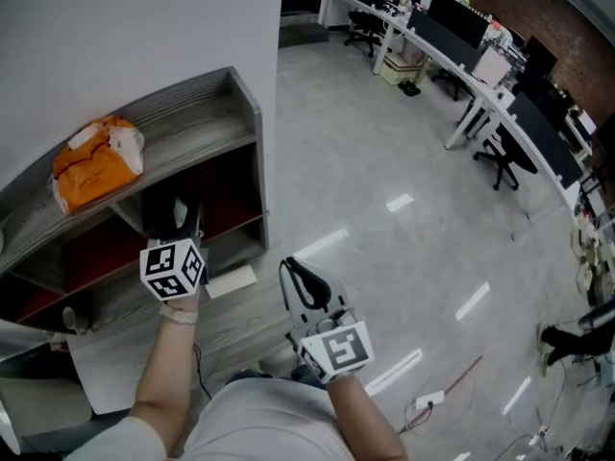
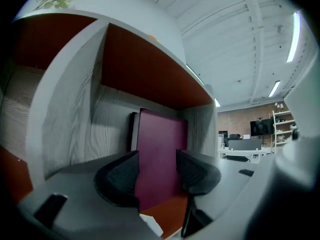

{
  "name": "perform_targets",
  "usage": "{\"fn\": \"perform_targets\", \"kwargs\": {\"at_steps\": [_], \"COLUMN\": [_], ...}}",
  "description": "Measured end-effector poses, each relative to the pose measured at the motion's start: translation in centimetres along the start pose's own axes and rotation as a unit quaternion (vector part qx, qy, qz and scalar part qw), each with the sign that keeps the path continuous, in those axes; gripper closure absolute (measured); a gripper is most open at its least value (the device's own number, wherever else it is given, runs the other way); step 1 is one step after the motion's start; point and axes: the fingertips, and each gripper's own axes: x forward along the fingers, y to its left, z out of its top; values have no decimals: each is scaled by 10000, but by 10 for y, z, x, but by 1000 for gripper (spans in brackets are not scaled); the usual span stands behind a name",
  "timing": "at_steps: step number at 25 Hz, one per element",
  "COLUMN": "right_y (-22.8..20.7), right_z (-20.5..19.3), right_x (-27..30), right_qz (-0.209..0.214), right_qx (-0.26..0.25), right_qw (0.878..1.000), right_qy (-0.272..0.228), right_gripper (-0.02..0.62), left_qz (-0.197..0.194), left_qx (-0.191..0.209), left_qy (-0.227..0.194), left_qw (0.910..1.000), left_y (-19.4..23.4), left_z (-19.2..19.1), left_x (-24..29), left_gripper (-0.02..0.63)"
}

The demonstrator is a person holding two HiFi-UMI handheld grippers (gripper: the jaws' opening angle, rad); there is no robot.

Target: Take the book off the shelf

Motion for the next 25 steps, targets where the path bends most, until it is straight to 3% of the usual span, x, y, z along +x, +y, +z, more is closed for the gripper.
{"fn": "perform_targets", "kwargs": {"at_steps": [6,12,16,20,25], "right_y": [-21,-27,-29,-32,-34], "right_z": [-7,-9,1,2,-10], "right_x": [0,5,9,8,0], "right_qz": [111,206,170,173,269], "right_qx": [-150,-141,-10,18,-100], "right_qw": [9997,9994,9999,9998,9994], "right_qy": [187,228,26,17,217], "right_gripper": [565,565,565,565,565], "left_qz": [475,292,172,256,218], "left_qx": [139,123,117,167,255], "left_qy": [27,42,78,27,27], "left_qw": [9988,9995,9998,9995,9994], "left_y": [17,20,16,19,12], "left_z": [1,1,-2,-3,-3], "left_x": [22,40,44,38,27], "left_gripper": [342,318,319,370,387]}}
